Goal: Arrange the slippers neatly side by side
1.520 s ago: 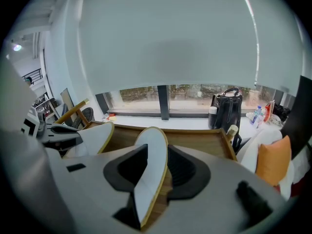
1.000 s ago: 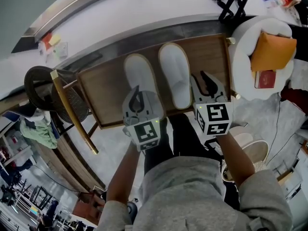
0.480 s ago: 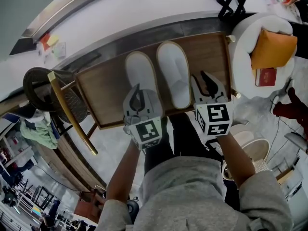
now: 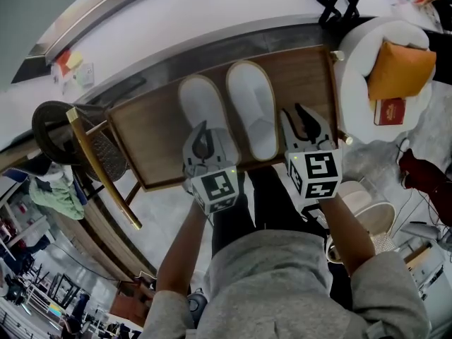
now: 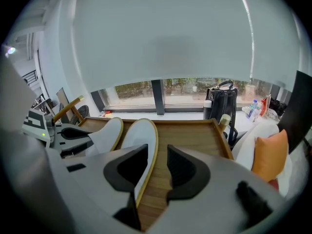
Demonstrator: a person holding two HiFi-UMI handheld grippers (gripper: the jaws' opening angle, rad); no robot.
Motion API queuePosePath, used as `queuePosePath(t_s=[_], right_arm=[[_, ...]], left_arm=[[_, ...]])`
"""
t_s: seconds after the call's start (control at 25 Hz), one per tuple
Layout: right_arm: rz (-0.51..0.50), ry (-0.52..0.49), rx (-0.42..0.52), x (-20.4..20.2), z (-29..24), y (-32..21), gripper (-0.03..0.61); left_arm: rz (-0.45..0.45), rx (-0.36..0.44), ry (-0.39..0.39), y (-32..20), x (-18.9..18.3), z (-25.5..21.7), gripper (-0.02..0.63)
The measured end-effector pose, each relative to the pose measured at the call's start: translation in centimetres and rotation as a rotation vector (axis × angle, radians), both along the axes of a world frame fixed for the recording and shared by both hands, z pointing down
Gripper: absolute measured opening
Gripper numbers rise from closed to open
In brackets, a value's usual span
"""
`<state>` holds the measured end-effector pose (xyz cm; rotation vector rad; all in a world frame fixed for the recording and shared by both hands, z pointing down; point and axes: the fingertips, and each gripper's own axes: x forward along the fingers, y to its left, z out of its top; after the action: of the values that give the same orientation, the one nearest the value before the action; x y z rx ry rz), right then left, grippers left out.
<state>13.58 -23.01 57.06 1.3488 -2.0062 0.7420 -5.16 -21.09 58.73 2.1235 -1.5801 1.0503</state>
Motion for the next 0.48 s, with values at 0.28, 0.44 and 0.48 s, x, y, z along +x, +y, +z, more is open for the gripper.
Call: queuePosePath(t_s=[0.28,0.44,0.48], right_arm=[[0.004,0.002,-0.006,0.4,0.2,0.4,0.132],[0.009,-0.001,0.000,0.3,0.1,0.4,0.132],[0.010,-0.002,0.001,0.3,0.0,0.4,0.132]], left_arm=[[0.030,0.002,0.018,0.3,1.0,0.1,0.025],[0.035,-0.003,0.025,0.2,1.3,0.3,0.025],[0.036,-0.003,0.028,0.2,1.5,0.3,0.025]])
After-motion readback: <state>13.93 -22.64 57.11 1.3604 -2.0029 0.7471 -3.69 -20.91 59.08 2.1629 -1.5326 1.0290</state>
